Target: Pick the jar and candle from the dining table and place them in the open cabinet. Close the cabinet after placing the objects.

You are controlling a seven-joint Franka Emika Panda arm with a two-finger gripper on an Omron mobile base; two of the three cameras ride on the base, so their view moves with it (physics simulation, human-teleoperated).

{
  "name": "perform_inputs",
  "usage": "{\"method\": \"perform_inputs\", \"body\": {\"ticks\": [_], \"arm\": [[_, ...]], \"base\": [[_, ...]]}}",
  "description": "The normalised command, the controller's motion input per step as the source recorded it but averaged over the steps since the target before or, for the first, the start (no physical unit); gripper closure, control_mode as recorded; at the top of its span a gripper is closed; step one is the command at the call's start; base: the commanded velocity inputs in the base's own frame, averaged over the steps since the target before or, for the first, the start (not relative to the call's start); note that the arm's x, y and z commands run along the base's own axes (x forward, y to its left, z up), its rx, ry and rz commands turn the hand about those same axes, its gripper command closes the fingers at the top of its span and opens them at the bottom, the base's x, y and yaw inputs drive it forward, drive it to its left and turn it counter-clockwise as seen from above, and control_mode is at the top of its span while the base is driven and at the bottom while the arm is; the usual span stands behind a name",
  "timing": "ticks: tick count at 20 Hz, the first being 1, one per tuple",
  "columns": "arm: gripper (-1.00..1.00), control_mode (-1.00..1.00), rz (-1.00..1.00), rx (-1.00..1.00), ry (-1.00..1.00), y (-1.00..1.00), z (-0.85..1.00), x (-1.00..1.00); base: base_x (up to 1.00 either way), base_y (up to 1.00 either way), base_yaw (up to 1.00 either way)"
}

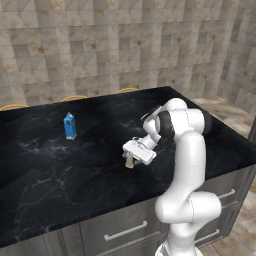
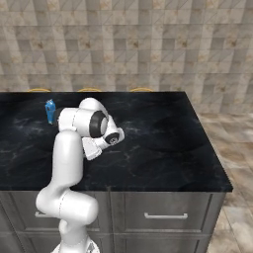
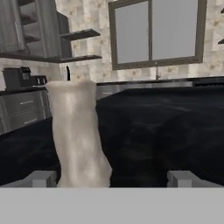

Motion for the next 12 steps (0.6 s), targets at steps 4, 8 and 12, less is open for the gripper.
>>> {"method": "perform_inputs", "body": {"ticks": [4,8,12], "arm": [[-1.0,-1.0,0.0,0.0,0.0,0.0,-0.03,-0.41],[-1.0,-1.0,0.0,0.0,0.0,0.02,-0.02,-0.5],[-1.0,-1.0,0.0,0.0,0.0,0.22,0.0,-0.04]], "base": [[0.0,0.0,0.0],[0.0,0.0,0.0],[0.0,0.0,0.0]]}}
